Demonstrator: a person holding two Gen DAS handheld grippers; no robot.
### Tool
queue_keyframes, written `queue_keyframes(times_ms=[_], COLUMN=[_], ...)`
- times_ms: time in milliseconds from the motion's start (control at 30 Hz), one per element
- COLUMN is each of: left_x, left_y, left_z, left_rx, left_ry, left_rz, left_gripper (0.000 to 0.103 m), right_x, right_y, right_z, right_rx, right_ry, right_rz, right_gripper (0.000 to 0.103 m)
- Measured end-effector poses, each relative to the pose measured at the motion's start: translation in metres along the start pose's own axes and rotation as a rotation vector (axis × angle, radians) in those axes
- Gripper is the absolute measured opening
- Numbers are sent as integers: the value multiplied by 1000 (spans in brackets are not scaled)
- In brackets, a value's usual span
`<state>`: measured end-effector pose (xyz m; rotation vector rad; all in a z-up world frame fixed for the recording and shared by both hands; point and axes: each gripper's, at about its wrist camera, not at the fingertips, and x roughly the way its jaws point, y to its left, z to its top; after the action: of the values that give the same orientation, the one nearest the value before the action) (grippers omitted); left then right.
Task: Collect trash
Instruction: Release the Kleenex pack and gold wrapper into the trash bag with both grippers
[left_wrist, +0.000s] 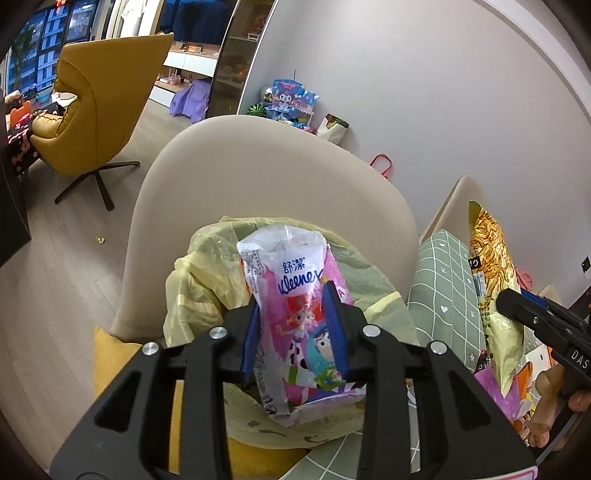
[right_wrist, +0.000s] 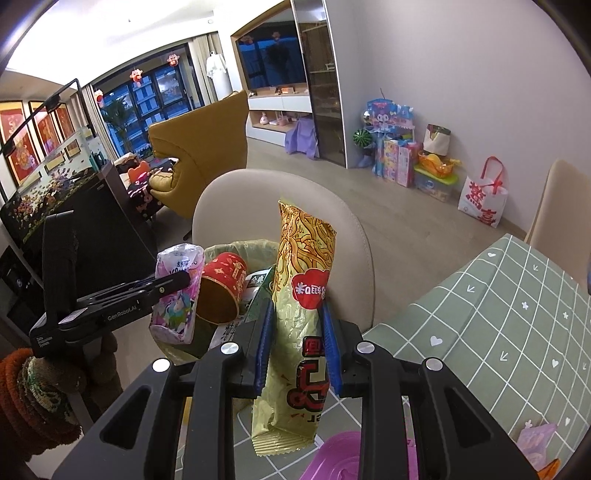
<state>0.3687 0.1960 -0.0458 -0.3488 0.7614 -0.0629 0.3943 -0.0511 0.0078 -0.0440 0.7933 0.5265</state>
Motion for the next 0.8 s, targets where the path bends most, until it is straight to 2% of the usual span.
queue_keyframes(times_ms=[200,533,800], left_x=[-19,-34,-71], left_y=[4,25,46], left_z=[-9,-8,-14], left_rx=[-18,-82,-107], left_ry=[-12,-28,-74], left_rz=[-14,-35,30], left_gripper=[38,38,39], right_x=[1,3,15], right_y=[17,36,52], right_z=[3,16,18], right_rx=[-30,-77,-107], right_ry=[1,6,29], right_rz=[-1,-16,-18], right_gripper=[25,25,25])
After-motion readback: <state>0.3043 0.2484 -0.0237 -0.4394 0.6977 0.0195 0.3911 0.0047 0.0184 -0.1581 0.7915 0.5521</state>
